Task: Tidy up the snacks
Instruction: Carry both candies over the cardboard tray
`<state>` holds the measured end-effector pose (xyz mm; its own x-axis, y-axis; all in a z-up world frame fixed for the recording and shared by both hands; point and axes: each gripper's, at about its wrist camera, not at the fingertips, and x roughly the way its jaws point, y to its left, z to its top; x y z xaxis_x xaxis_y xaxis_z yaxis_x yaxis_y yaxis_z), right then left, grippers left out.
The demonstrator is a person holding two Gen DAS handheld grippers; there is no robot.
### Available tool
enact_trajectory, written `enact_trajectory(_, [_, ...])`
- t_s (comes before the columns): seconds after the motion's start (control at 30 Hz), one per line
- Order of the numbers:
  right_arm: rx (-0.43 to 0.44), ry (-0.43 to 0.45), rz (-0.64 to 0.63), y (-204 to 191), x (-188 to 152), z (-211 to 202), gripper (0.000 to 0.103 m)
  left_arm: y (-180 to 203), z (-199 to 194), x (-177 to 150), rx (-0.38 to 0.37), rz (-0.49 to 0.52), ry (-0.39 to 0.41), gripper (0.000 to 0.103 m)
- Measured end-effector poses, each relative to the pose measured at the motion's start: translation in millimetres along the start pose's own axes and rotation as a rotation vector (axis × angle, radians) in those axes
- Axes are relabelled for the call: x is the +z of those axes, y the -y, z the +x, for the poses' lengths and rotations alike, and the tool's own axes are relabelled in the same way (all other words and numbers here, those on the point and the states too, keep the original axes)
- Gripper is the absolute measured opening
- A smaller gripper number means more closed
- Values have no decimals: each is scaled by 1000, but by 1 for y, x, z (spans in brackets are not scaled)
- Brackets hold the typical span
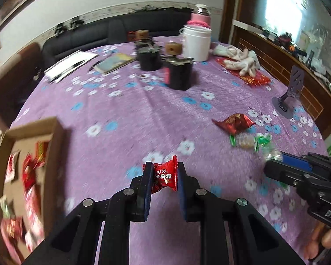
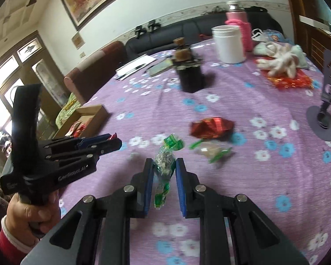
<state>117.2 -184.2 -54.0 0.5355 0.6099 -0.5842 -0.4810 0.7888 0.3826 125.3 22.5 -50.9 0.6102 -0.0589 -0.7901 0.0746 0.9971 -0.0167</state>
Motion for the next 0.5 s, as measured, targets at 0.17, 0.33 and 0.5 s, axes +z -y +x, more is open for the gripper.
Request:
enact_trajectory(0.17, [36,-10,-46,-33,-1,7,19,-18,-27,-19,42,-30,19,21])
enact_trajectory(0.33, [79,-19,-82,-67,-1,15,19,-45,-48,-37,75,-75,33,21])
enact_trajectory(0.5, [112,-37,-116,-97,-2,27,19,-74,-64,-52,109,-135,46,21])
